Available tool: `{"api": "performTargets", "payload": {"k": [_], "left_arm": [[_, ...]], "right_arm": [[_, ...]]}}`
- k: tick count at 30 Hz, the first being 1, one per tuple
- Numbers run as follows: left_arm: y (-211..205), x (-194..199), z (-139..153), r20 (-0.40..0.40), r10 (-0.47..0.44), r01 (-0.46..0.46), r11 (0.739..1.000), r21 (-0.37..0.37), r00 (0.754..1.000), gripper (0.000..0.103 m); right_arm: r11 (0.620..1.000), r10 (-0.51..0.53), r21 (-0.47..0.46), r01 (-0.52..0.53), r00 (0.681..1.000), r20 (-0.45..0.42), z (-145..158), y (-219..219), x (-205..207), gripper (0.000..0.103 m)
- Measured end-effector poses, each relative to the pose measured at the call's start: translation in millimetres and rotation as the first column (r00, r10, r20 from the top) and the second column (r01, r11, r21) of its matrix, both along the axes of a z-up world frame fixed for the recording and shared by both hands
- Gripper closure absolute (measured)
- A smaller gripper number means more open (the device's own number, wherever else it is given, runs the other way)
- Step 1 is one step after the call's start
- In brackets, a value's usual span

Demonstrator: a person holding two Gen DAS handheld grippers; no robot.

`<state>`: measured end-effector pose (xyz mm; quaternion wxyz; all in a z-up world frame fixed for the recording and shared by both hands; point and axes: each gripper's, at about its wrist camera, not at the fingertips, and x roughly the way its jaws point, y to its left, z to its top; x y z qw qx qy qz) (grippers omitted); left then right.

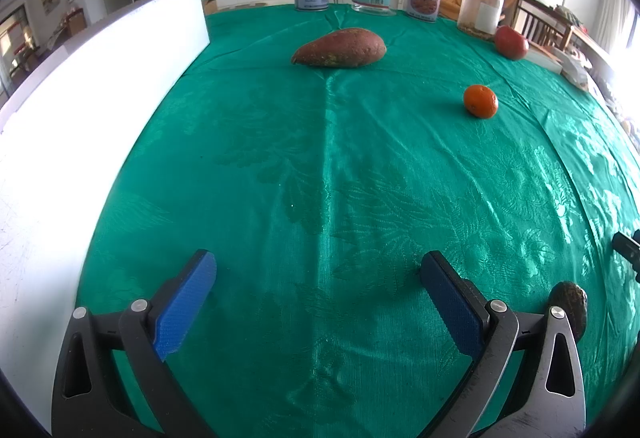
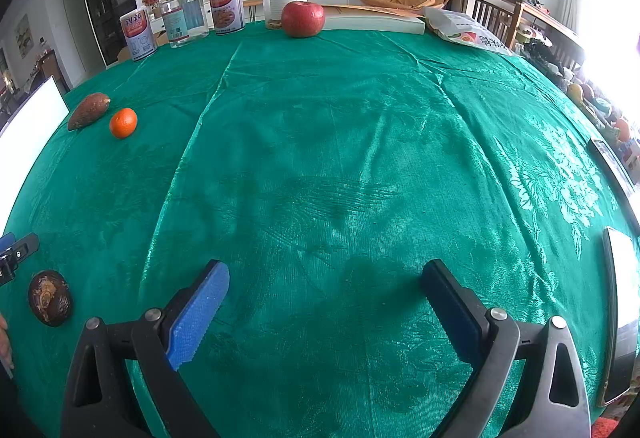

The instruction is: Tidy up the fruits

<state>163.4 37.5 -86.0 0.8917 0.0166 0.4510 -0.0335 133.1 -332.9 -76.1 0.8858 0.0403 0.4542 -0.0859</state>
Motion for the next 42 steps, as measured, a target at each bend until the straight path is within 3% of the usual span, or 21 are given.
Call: {"api": "performTargets", "payload": {"k": [26, 30, 34, 36, 39, 42], "left_arm": [[0.1, -0.2, 0.1, 0.0, 0.0, 0.0, 1.0, -0.001, 1.0, 0.001], [0.3, -2.3, -0.2, 0.001, -0.047, 0.047, 0.998, -0.034, 0.999, 0.001], [2.0, -14.9, 4.9, 0.007, -0.198, 0.197, 0.969, -0.149, 0.98, 0.001], [4.3, -24.8, 8.7, 0.007, -0.21, 0.207, 0.957, -0.203, 0.978, 0.002], [-8.3, -46.6, 19.3, 0.041, -0.28, 0.278, 0.906, -0.32, 0.959, 0.002], [-45.4, -61.5, 29.6, 0.074, -0.39, 0.395, 0.88, -0.264, 0.918, 0.002]], "right_arm": [[1.0, 0.003, 0.008, -0.003, 1.0, 0.003, 0.2, 0.9, -0.9, 0.005], [1.0, 0.004, 0.009, -0.004, 1.0, 0.004, 0.5, 1.5, -1.5, 0.005], [1.0, 0.004, 0.015, -0.004, 1.0, 0.006, 0.8, 1.9, -2.1, 0.005], [1.0, 0.004, 0.014, -0.004, 1.0, 0.006, 1.0, 3.4, -1.9, 0.005], [1.0, 0.004, 0.015, -0.004, 1.0, 0.006, 1.1, 3.3, -2.0, 0.005], [1.0, 0.005, 0.016, -0.005, 1.0, 0.006, 1.1, 3.2, -2.2, 0.005]]}}
